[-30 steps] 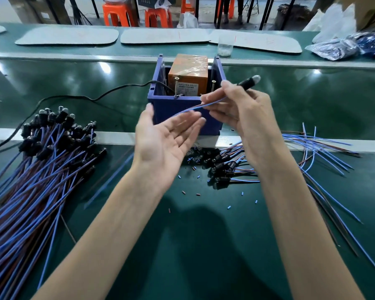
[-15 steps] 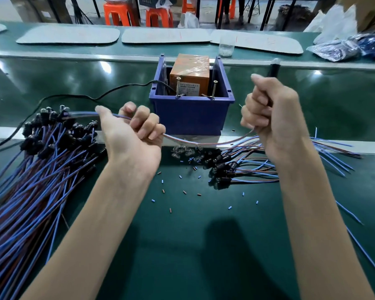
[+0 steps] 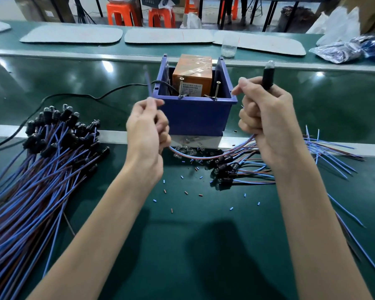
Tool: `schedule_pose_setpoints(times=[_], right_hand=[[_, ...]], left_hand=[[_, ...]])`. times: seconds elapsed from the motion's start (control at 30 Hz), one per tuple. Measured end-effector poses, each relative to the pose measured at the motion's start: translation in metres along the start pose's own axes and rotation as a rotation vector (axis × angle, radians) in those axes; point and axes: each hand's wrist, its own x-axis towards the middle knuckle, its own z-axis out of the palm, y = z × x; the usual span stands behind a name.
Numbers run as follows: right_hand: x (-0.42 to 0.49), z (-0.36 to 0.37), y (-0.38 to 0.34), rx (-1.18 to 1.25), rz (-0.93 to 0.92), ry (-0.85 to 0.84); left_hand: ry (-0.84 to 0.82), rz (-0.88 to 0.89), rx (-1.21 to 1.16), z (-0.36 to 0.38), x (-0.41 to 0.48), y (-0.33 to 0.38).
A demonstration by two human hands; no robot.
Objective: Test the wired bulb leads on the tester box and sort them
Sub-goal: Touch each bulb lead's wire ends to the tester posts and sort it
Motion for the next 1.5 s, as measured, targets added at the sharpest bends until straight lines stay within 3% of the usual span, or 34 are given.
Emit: schedule_pose_setpoints(times=[0.17, 0.3, 0.5, 1.5], right_hand=[[0.0027, -0.0052, 0.0043, -0.088, 0.021, 0.068], [0.0026, -0.0046, 0.0060, -0.107, 0.018, 0.007], [0.0047, -0.0023, 0.0090, -0.087, 0.021, 0.031], [0.0021, -0.0019, 0.0099, -0.242, 0.030, -0.062]], left_hand=[[-0.311, 0.056, 0.365, 0.0014, -0.0068, -0.0030], [-0.412, 0.099, 0.550, 0.0018, -0.0106, -0.0048], [-0.441, 0.108, 0.631, -0.0016, -0.0080, 0.0000], [-0.398, 0.167, 0.576, -0.0035, -0.0045, 0.0000]])
